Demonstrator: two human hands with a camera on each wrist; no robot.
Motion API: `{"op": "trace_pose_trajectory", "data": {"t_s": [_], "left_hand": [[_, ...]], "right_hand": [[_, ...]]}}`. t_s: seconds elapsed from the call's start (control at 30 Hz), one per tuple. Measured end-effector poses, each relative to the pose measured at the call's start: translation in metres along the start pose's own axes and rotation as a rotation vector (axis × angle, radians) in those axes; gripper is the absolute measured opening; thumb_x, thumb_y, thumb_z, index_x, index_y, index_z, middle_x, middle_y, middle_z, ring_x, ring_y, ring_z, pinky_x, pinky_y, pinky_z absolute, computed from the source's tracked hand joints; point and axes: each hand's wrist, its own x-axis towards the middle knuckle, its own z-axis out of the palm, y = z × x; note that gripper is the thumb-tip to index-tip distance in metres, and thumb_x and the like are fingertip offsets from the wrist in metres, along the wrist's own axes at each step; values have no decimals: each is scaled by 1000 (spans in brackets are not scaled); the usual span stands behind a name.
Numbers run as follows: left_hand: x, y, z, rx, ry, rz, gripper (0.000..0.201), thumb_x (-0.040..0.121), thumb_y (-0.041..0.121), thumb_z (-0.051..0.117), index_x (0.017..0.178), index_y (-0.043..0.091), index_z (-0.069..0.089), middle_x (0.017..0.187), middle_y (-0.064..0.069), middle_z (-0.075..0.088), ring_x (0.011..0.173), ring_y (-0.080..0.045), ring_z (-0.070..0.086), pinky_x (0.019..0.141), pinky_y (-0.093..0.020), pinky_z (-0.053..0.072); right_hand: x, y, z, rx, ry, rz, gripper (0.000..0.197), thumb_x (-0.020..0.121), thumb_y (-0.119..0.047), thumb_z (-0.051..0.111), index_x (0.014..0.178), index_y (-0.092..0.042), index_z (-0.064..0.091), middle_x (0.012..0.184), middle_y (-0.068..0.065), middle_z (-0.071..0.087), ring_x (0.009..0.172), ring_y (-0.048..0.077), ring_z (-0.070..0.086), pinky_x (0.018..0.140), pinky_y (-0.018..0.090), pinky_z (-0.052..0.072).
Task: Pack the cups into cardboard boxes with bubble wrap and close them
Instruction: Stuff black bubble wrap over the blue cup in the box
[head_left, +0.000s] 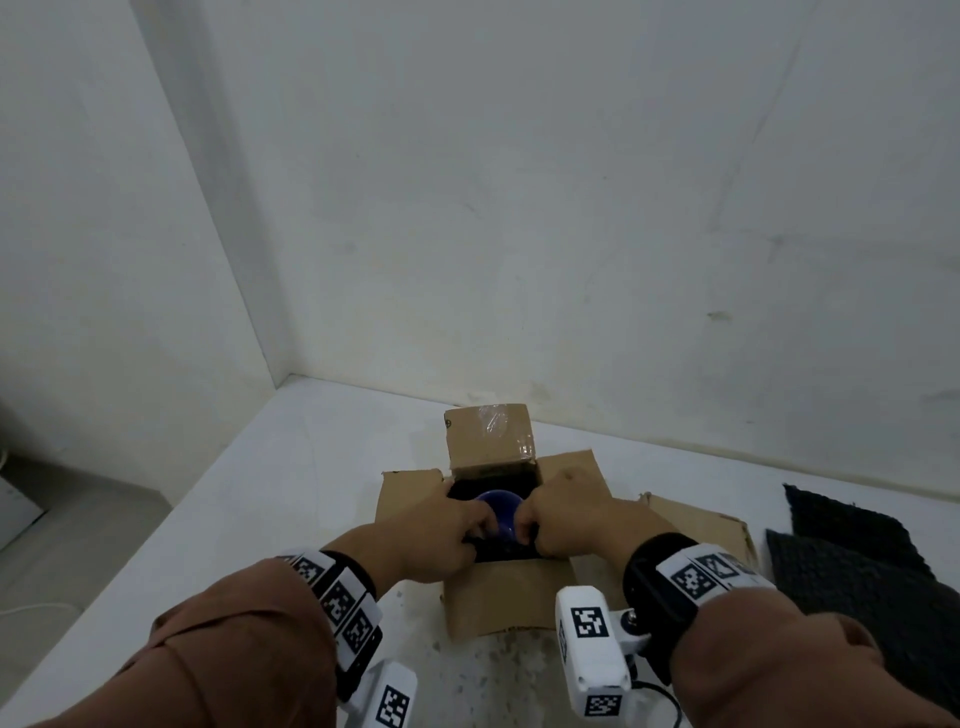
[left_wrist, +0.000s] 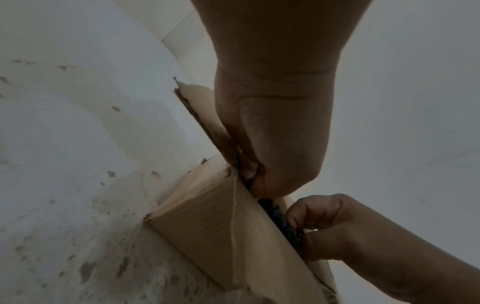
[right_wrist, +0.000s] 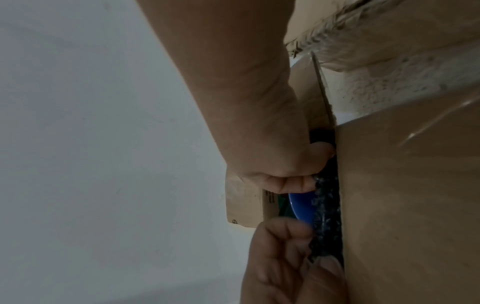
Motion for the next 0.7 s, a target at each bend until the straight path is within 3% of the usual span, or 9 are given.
{"op": "trace_pose_trajectory", "data": {"t_s": [0.07,0.1,0.2,0.23,0.3,0.4,0.53,0.7], "left_hand": [[-1,5,-3,102,-50,15,34,95,26,45,127,28,56,132,0,55,127,-21,30,114,-39,16],[-2,7,-4,120,-84,13,34,97,31,42,128,26,57,133,-1,56,128,-21,32,115,-40,8],[-2,2,-2,170,-143,42,40,94,53,39,111,27,64,106,0,68,111,-16,50,116,-48,-5],[0,-1,-1,200,-150,45,42,92,57,38,104,28,65,95,1,67,103,-14,53,115,-51,-9],[3,-7,2,257,-160,36,43,91,58,37,100,27,64,89,0,64,100,-14,54,113,-54,-15],[4,-7,3,303,-149,30,46,94,53,30,103,26,66,96,-1,63,109,-18,51,113,-55,-14],[2,-4,-1,288,-137,-31,44,98,37,28,105,21,68,117,-5,60,121,-20,44,114,-54,-14],[5,-10,0,341,-138,-4,30,96,31,38,112,33,64,120,4,63,122,-19,45,113,-56,0]], "right_hand": [[0,-2,2,-55,-29,-6,24,87,-25,49,101,-36,65,112,-8,66,104,19,56,103,39,28],[1,-2,3,-74,-30,-9,25,88,-25,48,103,-37,65,113,-8,66,104,19,55,103,40,27],[1,-3,5,-118,-19,-20,26,89,-27,46,103,-36,66,111,-8,68,102,19,57,102,40,28],[1,-3,5,-128,-27,-18,27,89,-28,44,102,-35,67,110,-8,68,101,18,57,101,40,27],[2,-4,6,-148,-42,-9,30,90,-30,41,100,-33,69,106,-7,69,98,19,58,100,40,27],[5,-6,14,-185,-54,-7,30,93,-29,39,101,-29,68,101,-4,70,96,21,59,102,42,29],[4,-7,24,-100,-75,19,30,95,-22,42,113,-32,63,113,-1,66,108,24,55,107,44,19],[-2,-6,28,61,-14,28,22,89,-19,49,101,-32,62,112,-6,65,108,19,54,108,41,19]]}}
